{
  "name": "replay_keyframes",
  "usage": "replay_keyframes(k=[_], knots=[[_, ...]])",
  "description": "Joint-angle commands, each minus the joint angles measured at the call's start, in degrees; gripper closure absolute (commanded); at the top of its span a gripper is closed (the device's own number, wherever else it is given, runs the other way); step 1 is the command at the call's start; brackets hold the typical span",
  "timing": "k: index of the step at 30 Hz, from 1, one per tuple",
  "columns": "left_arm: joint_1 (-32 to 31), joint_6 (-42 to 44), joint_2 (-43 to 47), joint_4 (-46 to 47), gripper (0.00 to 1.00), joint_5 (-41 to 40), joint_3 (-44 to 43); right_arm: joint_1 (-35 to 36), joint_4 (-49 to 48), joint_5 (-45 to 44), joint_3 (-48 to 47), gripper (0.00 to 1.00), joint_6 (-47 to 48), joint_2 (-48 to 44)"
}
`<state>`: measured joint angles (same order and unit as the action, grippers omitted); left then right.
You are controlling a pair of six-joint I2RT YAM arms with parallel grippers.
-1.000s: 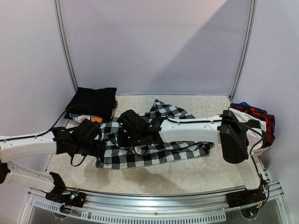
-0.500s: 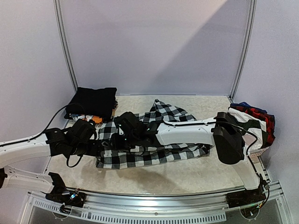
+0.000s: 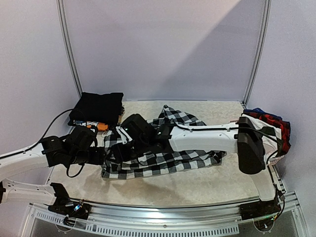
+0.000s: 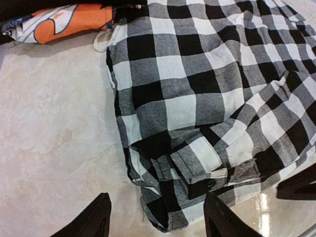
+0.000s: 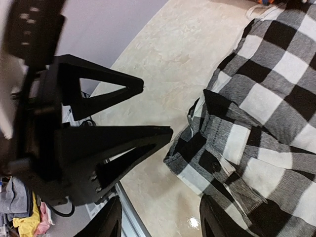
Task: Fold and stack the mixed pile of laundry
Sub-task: Fold the flattened shirt at the center of the board, then move the 1/3-folded shirt to the center of the board.
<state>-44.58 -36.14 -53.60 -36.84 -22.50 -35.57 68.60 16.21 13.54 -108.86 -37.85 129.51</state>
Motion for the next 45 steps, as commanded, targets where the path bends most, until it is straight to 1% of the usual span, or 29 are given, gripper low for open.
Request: replay_keyframes(k=[1,5,8,10,12,14,16,20,26,33,38,41,45], knots=[[0.32,1.61,-2.95,4.41,0.38,6.84,0.88,-2.32,6.25,-8.00,8.54,0.47,6.21,-12.64],[-0.90,1.67,-6.77,9.17,0.45,10.25,0.62,-6.53,5.44,-11.28,21.79,0.54,5.54,-21.64],[-2.27,2.15,-10.60,11.96,0.48,12.15,-0.47,-9.10,7.18,-16.92,30.45,0.58,5.58,-27.32],[-3.20,2.62,-13.68,13.29,0.48,12.86,-1.62,-11.02,7.34,-18.53,35.57,0.61,5.26,-30.19],[-3.88,2.90,-16.72,14.86,0.48,13.40,-2.53,-13.45,6.46,-18.67,40.34,0.64,4.62,-32.13],[-4.30,2.92,-19.65,16.80,0.49,14.23,-3.14,-15.95,5.99,-19.34,44.27,0.64,4.37,-33.46],[-4.75,3.05,-22.34,18.95,0.49,14.83,-3.72,-18.35,6.28,-21.64,46.95,0.66,4.21,-33.94],[-4.91,3.33,-27.87,21.48,0.49,15.02,-4.39,-21.26,5.12,-22.66,51.27,0.68,3.97,-33.39],[-5.08,3.40,-35.51,25.03,0.51,16.72,-4.58,-22.03,7.29,-27.98,54.91,0.70,2.52,-32.99],[-6.14,5.09,-39.75,24.62,0.52,16.81,-7.55,-22.08,8.69,-28.79,62.17,0.69,-2.76,-34.93],[-6.74,6.26,-42.61,23.72,0.52,16.63,-9.86,-21.75,9.72,-28.70,69.04,0.69,-8.25,-41.04],[-7.28,6.28,-43.36,22.38,0.52,16.11,-10.96,-20.23,11.34,-29.12,72.32,0.68,-11.30,-45.56],[-8.94,4.24,-42.16,17.49,0.52,13.49,-11.25,-17.09,13.50,-29.22,73.82,0.68,-14.06,-50.56]])
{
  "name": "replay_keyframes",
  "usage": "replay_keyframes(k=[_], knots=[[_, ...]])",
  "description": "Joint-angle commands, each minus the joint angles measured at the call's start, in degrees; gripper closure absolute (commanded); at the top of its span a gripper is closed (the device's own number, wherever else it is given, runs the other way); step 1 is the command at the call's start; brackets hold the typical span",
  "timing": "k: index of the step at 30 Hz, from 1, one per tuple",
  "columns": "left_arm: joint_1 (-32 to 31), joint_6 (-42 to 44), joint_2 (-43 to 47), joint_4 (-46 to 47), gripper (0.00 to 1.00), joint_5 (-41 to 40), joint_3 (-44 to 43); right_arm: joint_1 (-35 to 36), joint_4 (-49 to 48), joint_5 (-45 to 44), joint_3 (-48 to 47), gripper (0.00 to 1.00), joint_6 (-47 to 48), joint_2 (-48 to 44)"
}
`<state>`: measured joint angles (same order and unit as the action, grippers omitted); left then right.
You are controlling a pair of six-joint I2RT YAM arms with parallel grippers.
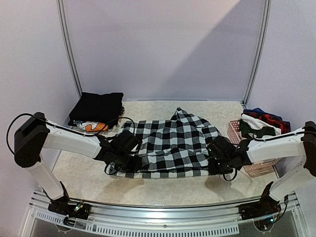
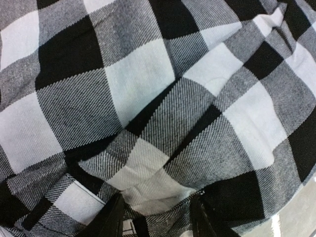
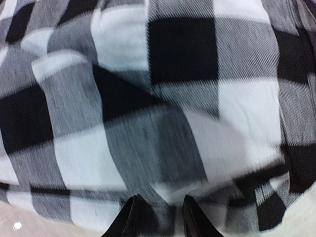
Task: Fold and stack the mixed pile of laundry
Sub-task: Move the 1/3-folded shirt to the center of the board.
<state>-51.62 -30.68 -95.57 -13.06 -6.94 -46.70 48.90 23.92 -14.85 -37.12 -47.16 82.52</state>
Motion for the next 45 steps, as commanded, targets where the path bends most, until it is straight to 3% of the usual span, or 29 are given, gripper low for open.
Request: replay_keyframes(k=[1,7,12,17,22,24,27,31,37,45], knots=[[-2.55,-1.74,0.83,-7.77,0.52,-3.21,0.24,3.31,6.04,-0.60,2.03,0.68,-4.94,-4.51],[-4.19,-1.77,10.30,-13.61,0.45,-10.60,0.34,4.61,8.62,0.27,-3.66,0.64,-1.94,-8.30],[-4.11,0.21,14.41,-15.24,0.31,-15.05,-2.69,4.58,11.87,-1.59,-13.34,0.57,3.25,-9.91],[-3.20,4.96,14.06,-13.64,0.23,-16.70,-8.40,3.27,13.12,-5.14,-23.16,0.49,8.95,-6.83],[-2.70,7.06,10.55,-12.68,0.22,-15.09,-14.97,-2.23,10.71,-1.68,-33.35,0.33,14.40,-0.05],[-2.66,8.25,9.63,-11.62,0.23,-13.50,-16.82,-4.62,10.73,-0.16,-38.65,0.25,16.52,4.75],[-1.54,10.28,8.76,-9.24,0.21,-11.05,-20.10,-8.27,11.68,2.90,-46.76,0.23,19.14,13.43],[5.66,10.60,4.41,-9.68,0.21,0.13,-28.85,-12.87,11.24,6.70,-53.06,0.23,20.72,22.22],[12.79,7.50,-7.37,-13.45,0.25,16.26,-45.21,-18.48,8.29,19.49,-60.59,0.23,22.18,31.11],[14.00,4.46,-9.39,-8.01,0.26,21.61,-42.18,-22.45,12.07,27.52,-79.72,0.20,22.56,48.26]])
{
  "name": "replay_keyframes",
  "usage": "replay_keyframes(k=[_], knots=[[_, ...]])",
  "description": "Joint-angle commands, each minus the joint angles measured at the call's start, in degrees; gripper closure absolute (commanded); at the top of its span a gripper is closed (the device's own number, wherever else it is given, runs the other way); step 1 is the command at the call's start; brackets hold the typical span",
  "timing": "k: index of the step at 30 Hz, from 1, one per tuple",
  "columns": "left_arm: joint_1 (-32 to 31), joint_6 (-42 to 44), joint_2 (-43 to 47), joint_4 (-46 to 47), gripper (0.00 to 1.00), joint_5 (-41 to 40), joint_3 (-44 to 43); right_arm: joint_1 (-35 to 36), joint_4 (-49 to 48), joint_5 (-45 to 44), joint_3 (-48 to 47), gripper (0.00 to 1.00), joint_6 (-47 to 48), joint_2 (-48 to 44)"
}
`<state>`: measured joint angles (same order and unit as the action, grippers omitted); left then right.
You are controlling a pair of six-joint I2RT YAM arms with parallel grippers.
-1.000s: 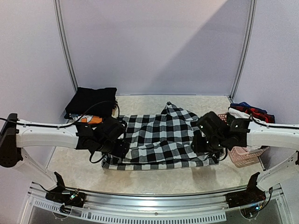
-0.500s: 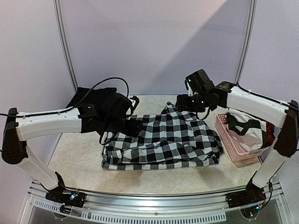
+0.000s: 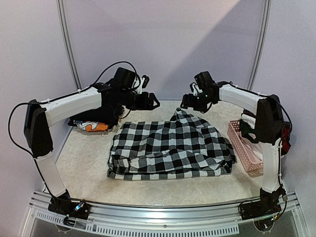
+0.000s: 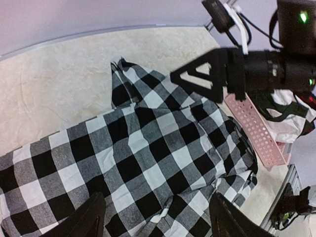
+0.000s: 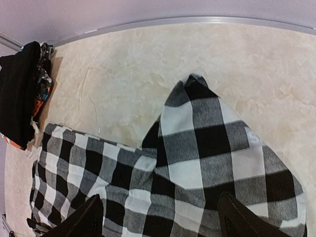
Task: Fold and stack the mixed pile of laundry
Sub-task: Move the 1/3-folded shirt to the center of the board.
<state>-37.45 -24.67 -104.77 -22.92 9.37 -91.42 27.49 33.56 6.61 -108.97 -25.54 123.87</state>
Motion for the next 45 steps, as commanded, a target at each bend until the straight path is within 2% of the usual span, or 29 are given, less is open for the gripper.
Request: replay_keyframes(k=[1,5,8,11,14,29,38,42,45], knots=[[-0.17,-1.73,-0.09,2.09,0.27,5.63,3.44,-1.03,3.75,6.13,-10.93,0.20,1.41,9.23],[-0.34,-1.87,1.60,4.26,0.28,5.18,8.32,-1.04,7.09,8.69,-19.41,0.23,1.24,17.15],[-0.34,-0.62,3.76,2.38,0.31,-0.72,11.46,-1.03,7.64,8.51,-18.73,0.28,0.38,19.34],[0.21,-0.20,5.19,1.46,0.31,-5.70,16.55,-1.07,4.98,8.31,-11.59,0.32,-0.15,17.41],[0.70,0.23,5.42,1.74,0.31,-7.30,20.57,-1.05,3.22,5.94,-4.63,0.37,-0.30,14.37],[-0.36,-5.51,-0.40,10.58,0.33,-6.30,38.73,0.97,-10.56,4.93,26.88,0.45,-3.87,0.58],[-9.05,-10.40,11.72,2.47,0.34,-14.19,48.85,5.89,-16.62,0.70,45.59,0.45,-7.91,-11.71],[-12.39,-11.59,19.87,-3.22,0.34,-18.15,49.95,7.61,-15.41,-0.40,49.26,0.45,-8.39,-18.82],[-12.60,-10.52,25.76,-4.76,0.32,-22.64,48.48,7.80,-13.93,-0.46,48.62,0.41,-7.38,-23.71]])
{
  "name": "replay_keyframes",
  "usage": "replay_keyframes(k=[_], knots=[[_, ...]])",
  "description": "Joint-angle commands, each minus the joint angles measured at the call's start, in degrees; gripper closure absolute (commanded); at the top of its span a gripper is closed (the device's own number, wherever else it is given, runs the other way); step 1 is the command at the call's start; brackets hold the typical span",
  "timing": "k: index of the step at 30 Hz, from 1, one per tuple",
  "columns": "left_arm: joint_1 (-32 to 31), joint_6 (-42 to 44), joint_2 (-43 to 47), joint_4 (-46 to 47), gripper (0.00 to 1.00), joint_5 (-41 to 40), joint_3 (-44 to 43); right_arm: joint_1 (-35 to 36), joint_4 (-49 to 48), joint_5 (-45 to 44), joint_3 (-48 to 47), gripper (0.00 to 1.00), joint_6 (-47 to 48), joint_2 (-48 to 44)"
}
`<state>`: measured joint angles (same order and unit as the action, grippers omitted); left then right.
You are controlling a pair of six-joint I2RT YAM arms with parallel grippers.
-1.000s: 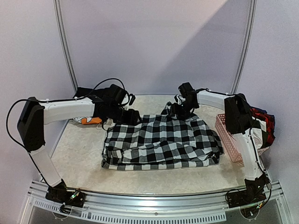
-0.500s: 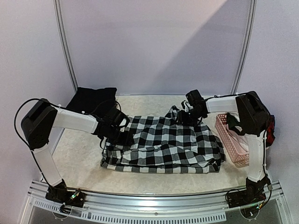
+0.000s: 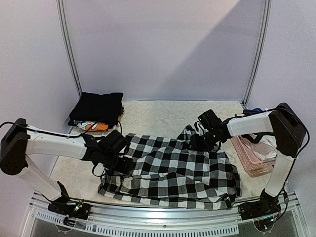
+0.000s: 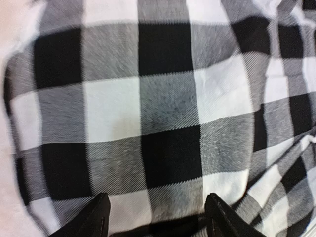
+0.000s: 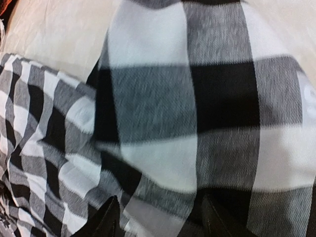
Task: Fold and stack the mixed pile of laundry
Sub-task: Move the 1/3-folded shirt to the center of the board, then adjust the 1/3-folded tank top at the center of the board.
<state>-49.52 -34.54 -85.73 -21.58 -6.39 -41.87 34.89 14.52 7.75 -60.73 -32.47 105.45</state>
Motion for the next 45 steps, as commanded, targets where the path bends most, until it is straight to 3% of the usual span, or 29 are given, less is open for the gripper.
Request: replay_keyframes(k=[1,6,11,21,29,39,45], knots=[[-0.39,0.19,7.90,-6.46,0.29,-8.80,-2.43,0.38,6.51,-2.54,-0.74,0.39,0.16,-6.47],[5.45,5.66,8.23,-3.64,0.25,-11.22,-6.21,-0.62,13.88,-9.91,-5.03,0.29,2.97,-9.10],[11.55,11.72,1.95,-1.48,0.24,-8.57,-11.92,-4.54,13.82,-10.25,-0.85,0.28,4.36,-12.03],[21.83,17.13,-14.82,-2.35,0.12,7.63,-24.66,-10.48,16.79,-11.04,1.99,0.27,7.37,-10.56],[25.05,18.17,-23.39,-4.68,0.13,8.21,-30.45,-11.98,14.35,-8.37,5.87,0.25,7.63,-9.64],[26.91,18.81,-32.03,-2.88,0.21,12.87,-35.79,-12.11,12.28,-3.05,6.26,0.34,8.65,-8.18],[27.16,18.99,-34.91,-2.87,0.29,14.66,-38.96,-12.56,10.78,0.15,5.81,0.49,9.34,-6.74]])
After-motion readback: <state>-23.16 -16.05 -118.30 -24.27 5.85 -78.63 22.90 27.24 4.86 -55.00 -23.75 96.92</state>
